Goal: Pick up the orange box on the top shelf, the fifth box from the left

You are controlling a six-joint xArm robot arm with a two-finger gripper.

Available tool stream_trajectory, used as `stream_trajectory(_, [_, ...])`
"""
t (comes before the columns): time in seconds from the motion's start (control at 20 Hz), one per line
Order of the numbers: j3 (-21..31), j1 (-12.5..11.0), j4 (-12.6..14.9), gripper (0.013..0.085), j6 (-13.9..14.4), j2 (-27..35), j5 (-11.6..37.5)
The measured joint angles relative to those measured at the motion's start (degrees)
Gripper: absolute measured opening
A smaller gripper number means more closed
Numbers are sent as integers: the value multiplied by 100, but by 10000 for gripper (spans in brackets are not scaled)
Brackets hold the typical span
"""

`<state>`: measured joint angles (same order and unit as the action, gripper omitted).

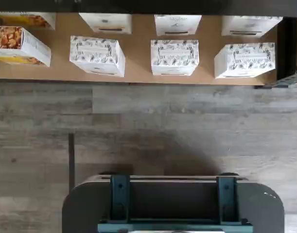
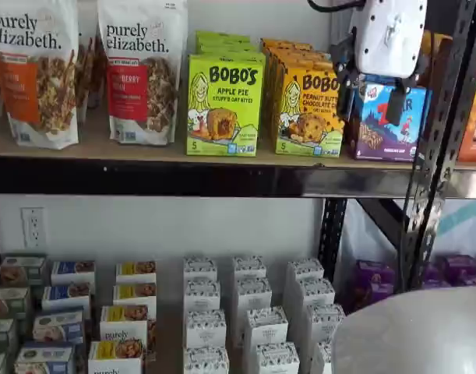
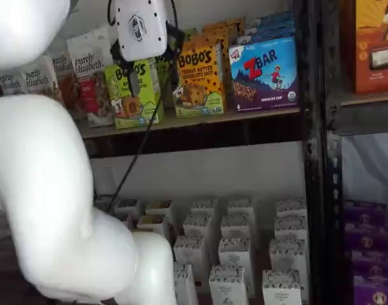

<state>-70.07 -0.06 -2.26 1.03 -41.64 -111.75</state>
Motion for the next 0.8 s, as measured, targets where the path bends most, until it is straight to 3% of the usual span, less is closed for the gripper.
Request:
stream_trajectory(0.2, [216,-148,-190,850,-89,-219,392])
stream_trajectory(0.45, [195,-250,-326,850,-150,-185,353])
stream_trajectory(0.65, [256,-53,-56,850,-46,-96,291])
stream_trajectory(0.8, [474,-25,20,850,-42,-179,619])
